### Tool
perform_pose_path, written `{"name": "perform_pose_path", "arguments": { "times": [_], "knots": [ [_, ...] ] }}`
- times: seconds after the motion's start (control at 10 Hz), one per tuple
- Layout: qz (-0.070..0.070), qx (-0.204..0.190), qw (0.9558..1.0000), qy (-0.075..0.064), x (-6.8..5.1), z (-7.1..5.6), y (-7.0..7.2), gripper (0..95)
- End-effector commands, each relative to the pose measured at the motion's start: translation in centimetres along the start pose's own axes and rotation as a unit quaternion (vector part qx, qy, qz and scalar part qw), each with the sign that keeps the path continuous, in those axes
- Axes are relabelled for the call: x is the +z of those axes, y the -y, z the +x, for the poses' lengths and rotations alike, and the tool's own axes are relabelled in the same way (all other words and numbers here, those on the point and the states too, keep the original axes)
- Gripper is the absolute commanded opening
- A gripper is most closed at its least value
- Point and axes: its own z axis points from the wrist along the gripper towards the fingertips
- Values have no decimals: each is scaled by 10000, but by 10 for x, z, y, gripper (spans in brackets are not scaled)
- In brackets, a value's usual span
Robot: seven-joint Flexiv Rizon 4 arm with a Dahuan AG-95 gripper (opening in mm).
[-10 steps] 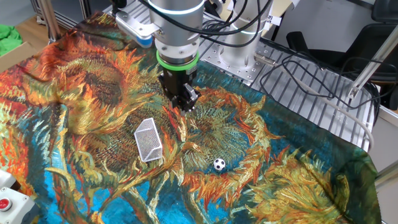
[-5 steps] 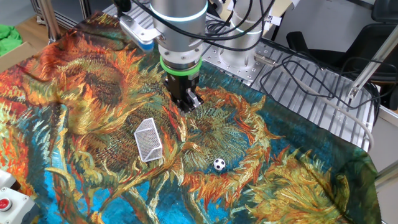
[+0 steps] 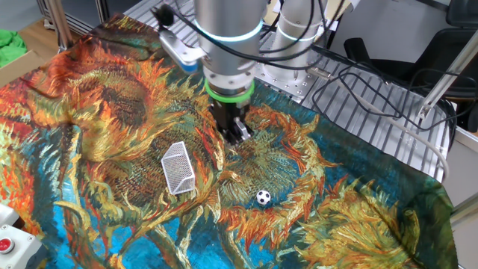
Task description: Push the soccer ball into the goal
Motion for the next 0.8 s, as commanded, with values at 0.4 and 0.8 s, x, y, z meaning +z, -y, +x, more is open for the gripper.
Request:
{"name": "perform_pose_path", "arguments": {
  "times": [0.4,0.8],
  "knots": [
    [-108,333,9993,134,18,17,-28,0],
    [-118,422,9989,156,23,17,-41,0]
  ]
}}
